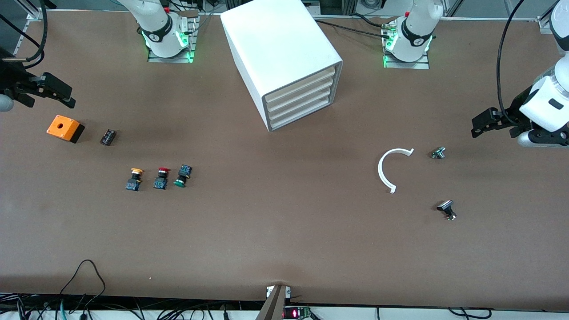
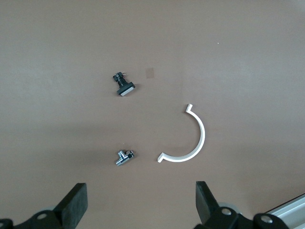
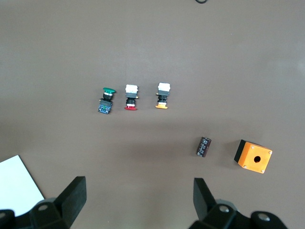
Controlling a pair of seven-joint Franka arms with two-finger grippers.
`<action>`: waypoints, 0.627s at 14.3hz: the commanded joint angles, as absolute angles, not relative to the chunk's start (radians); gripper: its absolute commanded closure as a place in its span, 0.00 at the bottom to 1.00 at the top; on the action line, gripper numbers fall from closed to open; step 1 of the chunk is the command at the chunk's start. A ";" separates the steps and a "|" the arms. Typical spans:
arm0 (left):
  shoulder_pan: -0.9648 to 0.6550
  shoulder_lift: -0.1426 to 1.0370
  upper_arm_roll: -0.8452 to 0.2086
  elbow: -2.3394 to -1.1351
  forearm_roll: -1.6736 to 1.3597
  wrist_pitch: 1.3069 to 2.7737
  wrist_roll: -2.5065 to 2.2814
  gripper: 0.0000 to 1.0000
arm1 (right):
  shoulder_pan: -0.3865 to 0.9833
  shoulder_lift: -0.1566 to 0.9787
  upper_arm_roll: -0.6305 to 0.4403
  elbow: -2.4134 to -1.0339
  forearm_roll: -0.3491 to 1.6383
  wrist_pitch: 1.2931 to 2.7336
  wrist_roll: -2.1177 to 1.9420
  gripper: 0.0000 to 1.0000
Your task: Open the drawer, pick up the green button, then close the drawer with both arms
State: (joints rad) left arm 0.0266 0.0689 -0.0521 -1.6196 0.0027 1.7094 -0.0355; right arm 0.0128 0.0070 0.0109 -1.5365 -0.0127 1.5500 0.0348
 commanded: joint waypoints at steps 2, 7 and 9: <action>0.031 0.048 -0.054 -1.631 0.018 1.710 -0.026 0.00 | 0.011 0.012 0.012 -1.526 -0.005 1.551 0.038 0.01; 0.020 0.052 -0.071 -1.603 0.020 1.663 -0.028 0.00 | 0.009 0.011 0.011 -1.526 -0.005 1.551 0.031 0.01; 0.018 0.055 -0.072 -1.598 0.012 1.663 -0.029 0.00 | 0.008 0.012 0.008 -1.526 -0.005 1.551 0.028 0.01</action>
